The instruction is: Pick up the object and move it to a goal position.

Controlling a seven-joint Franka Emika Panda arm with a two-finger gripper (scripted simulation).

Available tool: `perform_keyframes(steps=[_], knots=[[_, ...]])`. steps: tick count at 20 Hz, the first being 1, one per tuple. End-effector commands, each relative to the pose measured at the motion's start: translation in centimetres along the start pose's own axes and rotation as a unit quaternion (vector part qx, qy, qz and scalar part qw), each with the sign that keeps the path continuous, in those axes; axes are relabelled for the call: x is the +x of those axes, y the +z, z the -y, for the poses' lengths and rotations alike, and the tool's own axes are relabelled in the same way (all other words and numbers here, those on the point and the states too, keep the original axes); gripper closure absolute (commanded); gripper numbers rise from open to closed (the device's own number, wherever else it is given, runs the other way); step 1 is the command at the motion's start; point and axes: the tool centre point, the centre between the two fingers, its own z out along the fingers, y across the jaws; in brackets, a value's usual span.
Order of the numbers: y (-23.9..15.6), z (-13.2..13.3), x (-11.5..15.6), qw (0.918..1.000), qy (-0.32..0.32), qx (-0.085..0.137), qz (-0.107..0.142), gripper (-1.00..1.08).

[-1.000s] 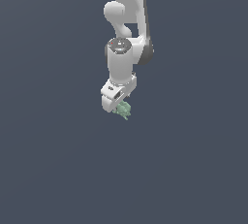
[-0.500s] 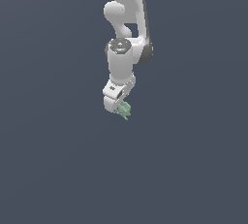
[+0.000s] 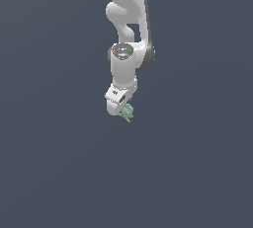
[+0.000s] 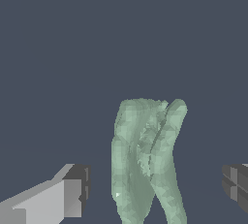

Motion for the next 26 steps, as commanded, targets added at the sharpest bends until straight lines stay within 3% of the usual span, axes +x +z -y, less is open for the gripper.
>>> perform_keyframes(steps=[1, 10, 11, 26], knots=[[1.2, 0.1, 0.0, 1.0000, -0.001, 0.001, 0.000, -0.92], [3.6, 0.0, 0.0, 1.0000, -0.002, 0.000, 0.000, -0.92], [3.6, 0.0, 0.0, 1.0000, -0.002, 0.000, 0.000, 1.08], [3.1, 0.1, 0.9, 1.0000, -0.001, -0.001, 0.000, 1.08]])
